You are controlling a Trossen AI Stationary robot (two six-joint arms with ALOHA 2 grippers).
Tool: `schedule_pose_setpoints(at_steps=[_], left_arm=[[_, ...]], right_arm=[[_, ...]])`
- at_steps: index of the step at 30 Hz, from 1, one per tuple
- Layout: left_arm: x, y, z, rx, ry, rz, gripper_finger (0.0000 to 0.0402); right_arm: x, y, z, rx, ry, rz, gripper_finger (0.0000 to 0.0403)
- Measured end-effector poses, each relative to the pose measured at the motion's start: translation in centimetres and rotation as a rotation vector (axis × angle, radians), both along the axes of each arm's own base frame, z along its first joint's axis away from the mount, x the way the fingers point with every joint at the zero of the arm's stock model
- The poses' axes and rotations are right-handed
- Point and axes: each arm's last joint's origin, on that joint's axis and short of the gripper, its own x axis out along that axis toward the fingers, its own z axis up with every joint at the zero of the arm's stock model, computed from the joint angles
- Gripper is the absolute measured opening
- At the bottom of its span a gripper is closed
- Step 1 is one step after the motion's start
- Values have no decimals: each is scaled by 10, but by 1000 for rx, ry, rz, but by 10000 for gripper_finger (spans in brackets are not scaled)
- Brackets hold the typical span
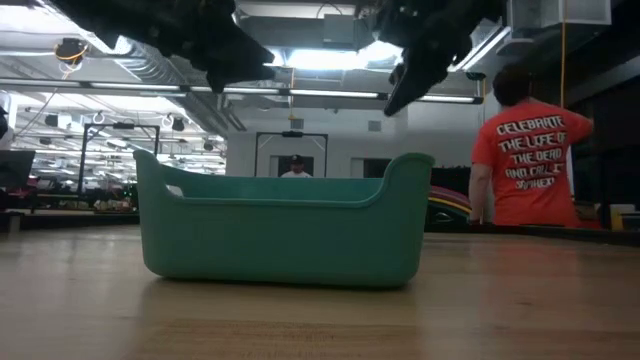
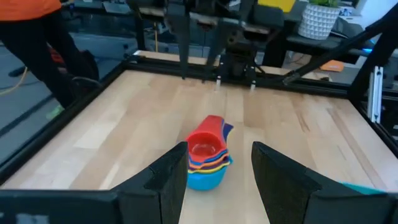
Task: Nest measuring cups in basket
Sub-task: Stack the green measuring cup on top of the red measuring cup
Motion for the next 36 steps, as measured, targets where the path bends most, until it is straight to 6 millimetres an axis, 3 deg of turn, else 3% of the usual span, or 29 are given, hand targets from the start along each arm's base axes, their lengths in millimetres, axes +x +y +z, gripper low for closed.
schedule_pose_setpoints(at_steps=[7, 17, 25, 36], left_arm=[[10, -34, -12, 115, 68, -50, 170], [31, -71, -66, 279, 303, -219, 170], [43, -79, -106, 372, 442, -197, 170], [56, -81, -133, 464, 441, -232, 170]], right_arm=[[-6, 12, 13, -15, -41, 0, 119], [-3, 16, 11, -14, -40, 16, 119], [-3, 16, 11, 0, -41, -2, 119], [-2, 16, 11, 1, -47, -3, 119]])
